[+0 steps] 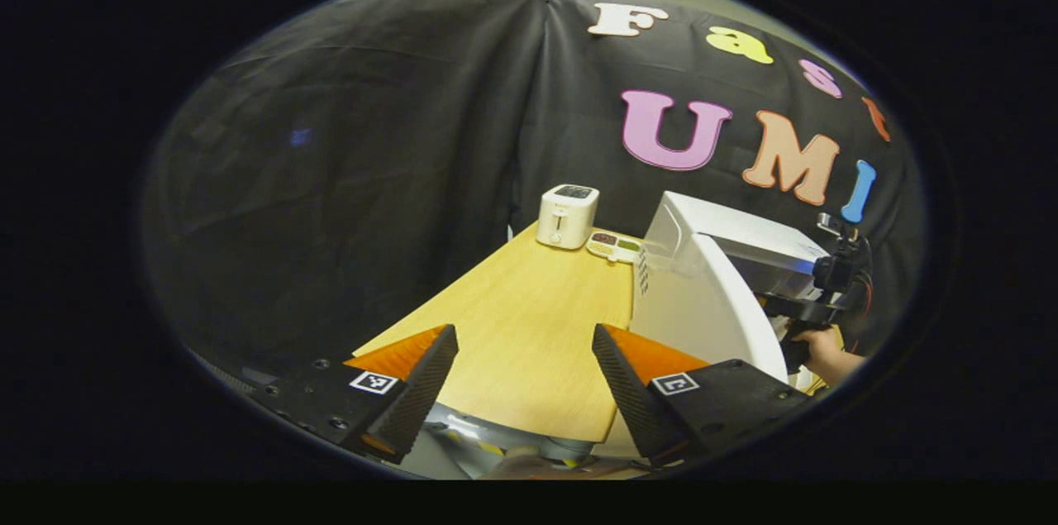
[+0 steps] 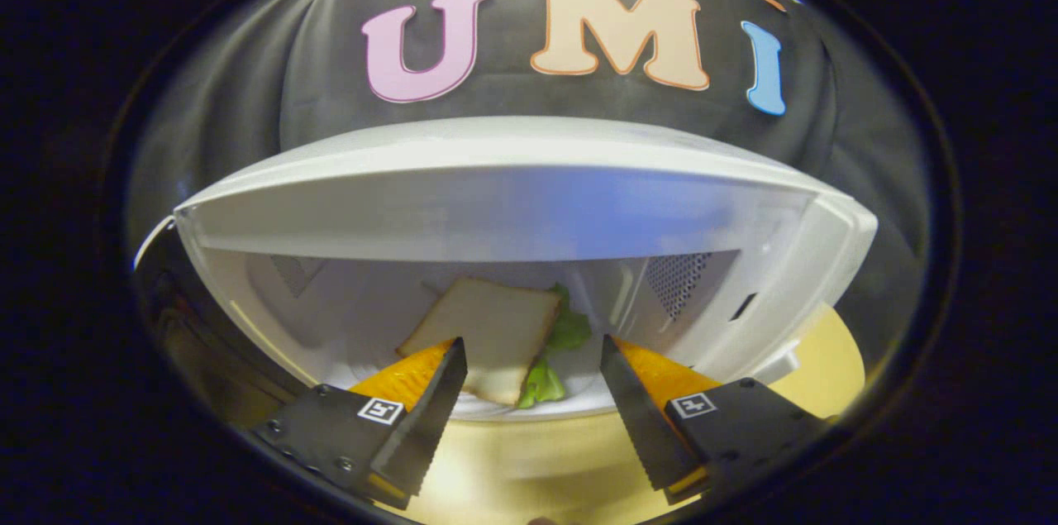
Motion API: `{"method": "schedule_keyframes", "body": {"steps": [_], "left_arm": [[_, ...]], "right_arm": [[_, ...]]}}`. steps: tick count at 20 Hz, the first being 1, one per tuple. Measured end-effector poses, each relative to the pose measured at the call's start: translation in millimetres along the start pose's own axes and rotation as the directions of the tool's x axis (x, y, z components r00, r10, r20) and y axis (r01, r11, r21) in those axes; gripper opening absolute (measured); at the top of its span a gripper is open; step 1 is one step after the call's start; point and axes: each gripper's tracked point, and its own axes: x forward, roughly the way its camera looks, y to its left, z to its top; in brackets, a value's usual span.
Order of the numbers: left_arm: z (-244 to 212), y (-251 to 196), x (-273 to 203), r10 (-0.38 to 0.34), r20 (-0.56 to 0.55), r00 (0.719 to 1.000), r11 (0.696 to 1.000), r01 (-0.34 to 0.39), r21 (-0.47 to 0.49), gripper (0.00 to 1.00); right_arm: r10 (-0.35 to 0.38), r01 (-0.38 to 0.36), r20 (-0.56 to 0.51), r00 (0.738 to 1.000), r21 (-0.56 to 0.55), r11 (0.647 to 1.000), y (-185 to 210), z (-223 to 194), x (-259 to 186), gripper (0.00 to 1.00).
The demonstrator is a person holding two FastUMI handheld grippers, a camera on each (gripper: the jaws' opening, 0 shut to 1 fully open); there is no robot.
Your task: Open the microwave oven with the left hand, put the food in, and close the microwave oven.
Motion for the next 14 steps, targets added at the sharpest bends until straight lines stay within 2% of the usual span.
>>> {"method": "schedule_keyframes", "body": {"steps": [1,2,3,4,5,6,7,8,9,10,11,12,13,14], "left_arm": [[-2,-4,-1,-0.024,-0.007,1.0,1.0,0.024,0.01,0.91],[-3,-9,-1,-0.048,-0.009,0.999,0.999,0.048,0.017,0.95],[-3,-13,-1,-0.073,-0.013,0.997,0.997,0.073,0.021,0.92],[-4,-16,-2,-0.096,-0.016,0.995,0.995,0.096,0.024,0.95],[-6,-19,-3,-0.115,-0.022,0.993,0.993,0.116,0.032,0.91],[-8,-20,-4,-0.129,-0.023,0.991,0.99,0.13,0.046,0.95],[-7,-20,-5,-0.141,-0.017,0.99,0.988,0.141,0.06,0.93],[-5,-22,-6,-0.155,-0.011,0.988,0.985,0.155,0.071,0.91],[-6,-23,-6,-0.168,-0.01,0.986,0.983,0.169,0.078,0.81],[-8,-25,-7,-0.185,-0.016,0.983,0.979,0.186,0.08,0.82],[-11,-29,-8,-0.209,-0.025,0.978,0.974,0.21,0.082,0.73],[-14,-32,-9,-0.23,-0.032,0.973,0.969,0.232,0.088,0.69],[-17,-34,-9,-0.248,-0.042,0.968,0.963,0.251,0.098,0.6],[-19,-37,-9,-0.266,-0.05,0.963,0.957,0.27,0.109,0.57]], "right_arm": [[-0.001,0.001,0.0,1.0,0.005,1.0,0,0,-11,1.0],[0.001,-0.001,0.001,1.0,0.017,1.0,0,-1,-23,0.94],[0.005,-0.005,0.003,1.0,0.032,0.999,1,-1,-36,1.0],[0.003,-0.003,0.003,1.0,0.042,0.999,-1,-2,-47,1.0],[-0.004,0.003,0.005,1.0,0.048,0.999,-3,-2,-57,1.0],[-0.016,0.015,0.01,1.0,0.054,0.998,-7,-1,-70,1.0],[-0.028,0.027,0.015,1.0,0.067,0.997,-12,-1,-86,0.94],[-0.035,0.033,0.017,0.999,0.088,0.996,-16,-1,-100,0.94],[-0.044,0.042,0.016,0.999,0.112,0.993,-19,-3,-111,0.94],[-0.055,0.053,0.015,0.998,0.135,0.989,-24,-7,-125,1.0],[-0.073,0.069,0.016,0.997,0.151,0.986,-30,-9,-140,1.0],[-0.097,0.093,0.017,0.995,0.162,0.982,-38,-12,-154,1.0],[-0.119,0.115,0.015,0.993,0.172,0.978,-44,-17,-168,0.93],[-0.14,0.136,0.013,0.99,0.183,0.974,-51,-22,-183,0.93]]}}
